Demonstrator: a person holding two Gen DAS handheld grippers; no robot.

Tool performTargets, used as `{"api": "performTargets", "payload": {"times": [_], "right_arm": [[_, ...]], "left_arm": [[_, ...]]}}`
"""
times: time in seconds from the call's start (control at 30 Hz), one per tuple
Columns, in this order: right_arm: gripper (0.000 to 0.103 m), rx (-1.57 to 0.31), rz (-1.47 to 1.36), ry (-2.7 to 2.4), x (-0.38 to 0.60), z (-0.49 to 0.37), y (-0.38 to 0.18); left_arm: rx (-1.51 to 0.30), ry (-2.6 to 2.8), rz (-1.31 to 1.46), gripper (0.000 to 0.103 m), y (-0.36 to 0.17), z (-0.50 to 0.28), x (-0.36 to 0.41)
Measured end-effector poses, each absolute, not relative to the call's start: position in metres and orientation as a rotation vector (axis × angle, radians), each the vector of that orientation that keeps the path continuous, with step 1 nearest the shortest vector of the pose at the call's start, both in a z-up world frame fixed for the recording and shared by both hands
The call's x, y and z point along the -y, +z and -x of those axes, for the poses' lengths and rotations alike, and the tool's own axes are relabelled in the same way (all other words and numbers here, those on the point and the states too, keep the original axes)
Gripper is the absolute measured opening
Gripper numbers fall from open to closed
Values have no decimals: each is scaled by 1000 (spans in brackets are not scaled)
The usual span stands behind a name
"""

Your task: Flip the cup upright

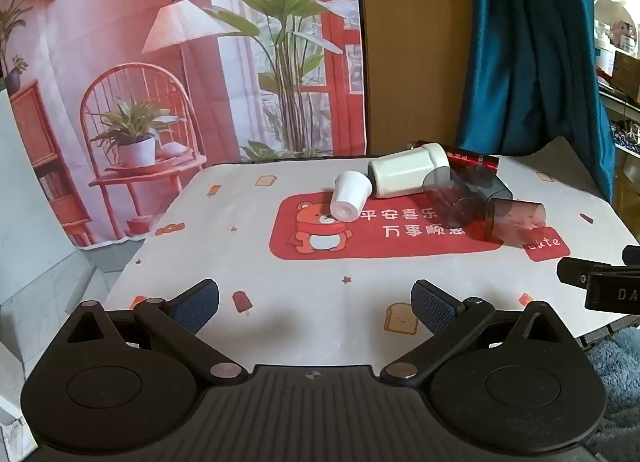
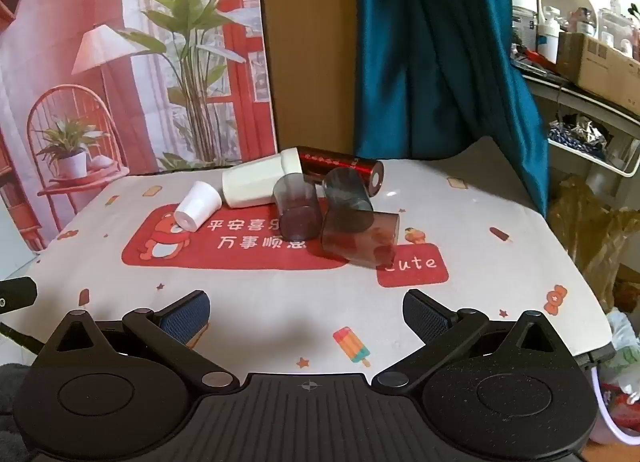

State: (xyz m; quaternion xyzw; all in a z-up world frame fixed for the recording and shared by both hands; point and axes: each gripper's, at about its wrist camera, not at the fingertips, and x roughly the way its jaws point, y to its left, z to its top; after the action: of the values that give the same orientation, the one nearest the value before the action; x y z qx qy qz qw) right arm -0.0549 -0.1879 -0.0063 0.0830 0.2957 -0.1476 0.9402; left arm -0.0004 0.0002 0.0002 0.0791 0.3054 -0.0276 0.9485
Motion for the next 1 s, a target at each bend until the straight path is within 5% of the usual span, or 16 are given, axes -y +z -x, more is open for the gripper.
{"api": "performTargets", "payload": {"times": [1.0], "right_arm": [[103, -612, -176, -299, 191, 54, -9]], "left_arm": [[-663, -47, -148, 103, -3, -3, -3]]}}
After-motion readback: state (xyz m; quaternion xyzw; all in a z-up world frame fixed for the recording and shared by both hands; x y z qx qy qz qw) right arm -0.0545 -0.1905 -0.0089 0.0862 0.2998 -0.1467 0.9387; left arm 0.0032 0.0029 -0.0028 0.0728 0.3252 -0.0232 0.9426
